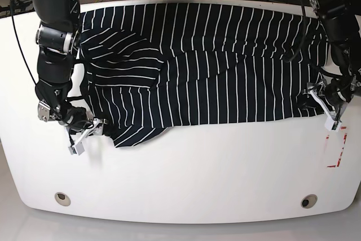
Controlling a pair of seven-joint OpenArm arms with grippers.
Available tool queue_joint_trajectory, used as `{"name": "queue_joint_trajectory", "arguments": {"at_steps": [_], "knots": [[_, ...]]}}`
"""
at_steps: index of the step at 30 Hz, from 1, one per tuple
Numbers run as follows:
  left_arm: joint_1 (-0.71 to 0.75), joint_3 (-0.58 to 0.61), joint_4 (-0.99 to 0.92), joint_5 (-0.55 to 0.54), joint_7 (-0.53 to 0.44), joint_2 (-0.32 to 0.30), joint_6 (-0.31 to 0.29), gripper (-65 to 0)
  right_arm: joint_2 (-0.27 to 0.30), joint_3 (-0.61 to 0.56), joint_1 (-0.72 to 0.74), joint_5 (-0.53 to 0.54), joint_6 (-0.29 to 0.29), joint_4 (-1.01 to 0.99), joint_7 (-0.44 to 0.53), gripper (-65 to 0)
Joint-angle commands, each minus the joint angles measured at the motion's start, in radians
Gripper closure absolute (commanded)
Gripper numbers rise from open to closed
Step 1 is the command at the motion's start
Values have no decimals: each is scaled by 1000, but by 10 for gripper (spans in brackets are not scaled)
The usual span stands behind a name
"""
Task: Fold the T-shirt properly
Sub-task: 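Reach both grippers to the shirt's hem edge and grasp it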
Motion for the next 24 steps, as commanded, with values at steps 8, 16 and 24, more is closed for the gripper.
{"name": "queue_joint_trajectory", "arguments": {"at_steps": [8,16,24], "knots": [[-22,-9,11,-6,-15,-34,-1,-396,-78,-12,12,4,6,11,3,-366],[-25,-9,10,-6,-14,-64,-1,-397,-96,-11,11,1,6,11,7,-363],[-48,-29,8,48,-34,-86,85,-539,-96,-12,11,1,6,11,9,-81]]}}
